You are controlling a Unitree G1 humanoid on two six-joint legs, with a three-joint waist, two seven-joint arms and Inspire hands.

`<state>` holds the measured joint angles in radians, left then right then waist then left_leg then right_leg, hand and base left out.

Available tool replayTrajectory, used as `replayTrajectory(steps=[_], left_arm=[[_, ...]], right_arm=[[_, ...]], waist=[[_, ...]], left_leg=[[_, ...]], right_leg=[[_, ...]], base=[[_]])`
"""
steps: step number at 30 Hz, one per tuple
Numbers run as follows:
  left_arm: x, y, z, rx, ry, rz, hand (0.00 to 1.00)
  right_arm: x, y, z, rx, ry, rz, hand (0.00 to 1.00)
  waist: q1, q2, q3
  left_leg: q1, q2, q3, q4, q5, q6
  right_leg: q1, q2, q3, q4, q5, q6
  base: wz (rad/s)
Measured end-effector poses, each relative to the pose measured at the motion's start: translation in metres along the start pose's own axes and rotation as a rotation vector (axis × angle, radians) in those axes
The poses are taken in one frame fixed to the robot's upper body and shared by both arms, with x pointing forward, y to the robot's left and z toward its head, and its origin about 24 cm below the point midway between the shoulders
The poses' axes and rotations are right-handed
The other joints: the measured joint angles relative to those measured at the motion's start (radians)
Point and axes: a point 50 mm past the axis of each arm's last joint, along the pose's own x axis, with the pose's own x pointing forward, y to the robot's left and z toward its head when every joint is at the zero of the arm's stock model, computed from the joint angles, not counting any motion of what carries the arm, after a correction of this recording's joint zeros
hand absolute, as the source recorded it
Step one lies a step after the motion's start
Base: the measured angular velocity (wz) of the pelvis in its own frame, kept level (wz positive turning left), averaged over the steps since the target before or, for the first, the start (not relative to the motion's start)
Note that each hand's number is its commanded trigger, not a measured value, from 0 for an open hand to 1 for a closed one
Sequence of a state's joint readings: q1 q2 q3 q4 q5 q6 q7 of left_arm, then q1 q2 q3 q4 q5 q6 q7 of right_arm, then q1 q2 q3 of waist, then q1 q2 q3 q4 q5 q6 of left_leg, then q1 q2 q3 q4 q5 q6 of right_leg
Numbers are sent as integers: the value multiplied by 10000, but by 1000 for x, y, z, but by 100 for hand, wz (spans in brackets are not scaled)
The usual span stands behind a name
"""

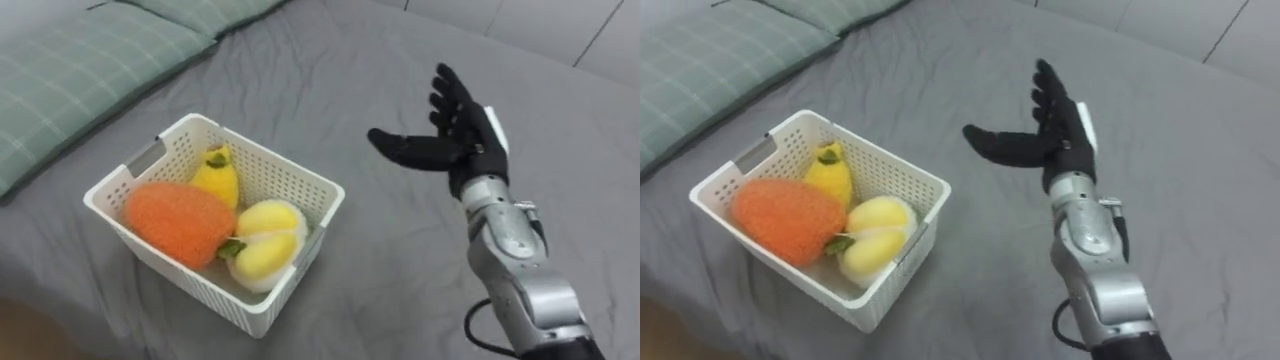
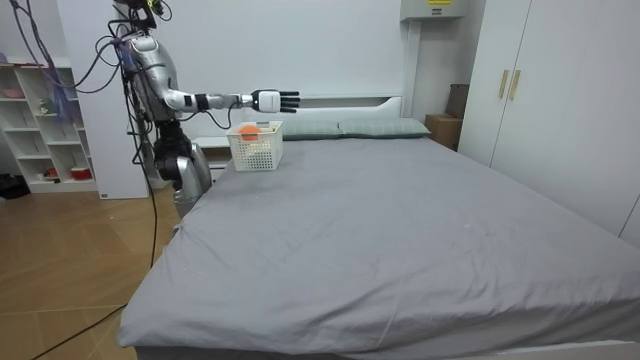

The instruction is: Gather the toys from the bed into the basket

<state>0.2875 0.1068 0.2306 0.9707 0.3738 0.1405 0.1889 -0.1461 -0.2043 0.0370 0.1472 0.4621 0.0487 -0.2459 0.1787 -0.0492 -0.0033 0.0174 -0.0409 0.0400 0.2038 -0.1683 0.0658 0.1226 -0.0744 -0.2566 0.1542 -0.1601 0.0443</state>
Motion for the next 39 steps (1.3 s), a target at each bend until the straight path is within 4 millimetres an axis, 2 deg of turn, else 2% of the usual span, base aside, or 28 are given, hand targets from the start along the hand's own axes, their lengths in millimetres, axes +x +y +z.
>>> replayTrajectory(steps=[4, 5, 7, 11, 14, 16, 19, 22, 23, 24, 25, 27, 28, 30, 31, 33, 35, 37, 39], left_arm=[[-1, 1, -15, -471, 453, 318, 0], [-2, 0, -16, -508, 468, 342, 0], [-2, -2, -14, -737, 379, 389, 0], [-2, 0, -15, -1162, 504, 489, 0], [-1, 1, -15, -1158, 494, 510, 0], [-1, 1, -12, -1180, 439, 502, 0], [-1, 2, -12, -1184, 429, 511, 0], [-1, 0, -15, -1239, 563, 460, 0], [-1, 0, -16, -1262, 593, 446, 0], [-1, -1, -16, -1359, 613, 434, 0], [-1, -1, -16, -1383, 616, 438, 0], [-1, -1, -18, -1376, 725, 436, 0], [-2, -2, -21, -1369, 834, 424, 0], [-3, -3, -29, -1331, 1101, 364, 0], [-3, -4, -31, -1373, 1153, 371, 0], [-3, -1, -33, -1670, 1258, 462, 0], [-3, 0, -35, -1752, 1347, 485, 0], [-3, 0, -36, -1792, 1440, 421, 0], [-3, -1, -40, -1702, 1688, 298, 0]], right_arm=[[-4, -43, 5, 2719, 119, -1764, 0], [-5, -49, 6, 3013, 40, -1995, 0], [-12, -76, 8, 4281, -275, -3063, 0], [-25, -106, -6, 5308, 22, -4339, 0], [-45, -130, -28, 5885, 640, -5445, 0], [-58, -142, -47, 6066, 1257, -6197, 0], [-82, -158, -77, 6332, 2297, -7342, 0], [-124, -178, -124, 7071, 3903, -9531, 0], [-132, -180, -133, 7172, 4219, -9926, 0], [-150, -181, -147, 7420, 4768, -10630, 0], [-159, -181, -154, 7516, 5042, -10934, 0], [-196, -179, -177, 7613, 6114, -11969, 0], [-206, -178, -181, 7607, 6363, -12251, 0], [-240, -176, -195, 7466, 7312, -13218, 0], [-248, -176, -198, 7231, 7646, -13335, 0], [-282, -173, -206, 6606, 8914, -13709, 0], [-300, -169, -210, 6090, 9881, -13551, 0], [-315, -163, -214, 5086, 11361, -12583, 0], [-317, -157, -217, 3723, 12710, -11102, 0]], waist=[[-659, 64, -16], [-746, 59, -15], [-1217, 50, -9], [-1679, 46, 7], [-2033, 39, 4], [-2061, 60, 13], [-2254, 113, -20], [-2373, 115, -19], [-2389, 113, -18], [-2496, 32, 34], [-2529, 78, 30], [-2640, 83, 19], [-2655, 89, 14], [-2793, 80, 7], [-2846, 83, 6], [-2876, 49, -22], [-2875, 25, -35], [-2811, 14, -47], [-2769, 23, -59]], left_leg=[[322, 122, 531, -211, -25, -31], [330, 129, 553, -216, -33, -36], [363, 152, 660, -234, -56, -35], [562, 244, 1010, -371, -107, -71], [695, 314, 1222, -378, -190, -121], [804, 367, 1443, -419, -236, -151], [817, 455, 1686, -417, -308, -184], [890, 500, 1748, -410, -356, -223], [909, 503, 1748, -411, -360, -228], [941, 506, 1738, -414, -369, -233], [949, 508, 1732, -414, -372, -237], [984, 507, 1698, -417, -385, -249], [994, 507, 1702, -417, -388, -254], [1020, 508, 1707, -395, -400, -275], [1016, 505, 1708, -386, -404, -281], [1054, 502, 1723, -389, -410, -288], [1083, 501, 1735, -390, -414, -290], [1091, 496, 1750, -398, -415, -291], [1092, 497, 1756, -397, -415, -291]], right_leg=[[56, 66, 282, -7, 33, -9], [52, 74, 313, -8, 33, -9], [25, 92, 444, -15, 42, -17], [2, 174, 840, -8, 60, -33], [38, 256, 1064, -18, 59, -34], [19, 312, 1289, -15, 62, -38], [-61, 373, 1449, -12, 79, -66], [-8, 424, 1511, -29, 80, -70], [9, 434, 1531, -28, 78, -73], [31, 446, 1562, -26, 70, -86], [39, 448, 1563, -24, 65, -94], [52, 449, 1589, -14, 24, -149], [52, 452, 1603, -6, 16, -161], [25, 471, 1700, -7, -11, -202], [7, 475, 1727, -9, -36, -226], [-3, 473, 1740, -4, -105, -257], [28, 462, 1714, 15, -111, -262], [13, 460, 1736, 29, -110, -261], [5, 462, 1743, 31, -109, -261]], base=[[-32], [-20], [-14], [-32], [-22], [-34], [-24], [-7], [0], [0], [0], [-2], [-4], [-6], [-5], [-2], [0], [0], [0]])
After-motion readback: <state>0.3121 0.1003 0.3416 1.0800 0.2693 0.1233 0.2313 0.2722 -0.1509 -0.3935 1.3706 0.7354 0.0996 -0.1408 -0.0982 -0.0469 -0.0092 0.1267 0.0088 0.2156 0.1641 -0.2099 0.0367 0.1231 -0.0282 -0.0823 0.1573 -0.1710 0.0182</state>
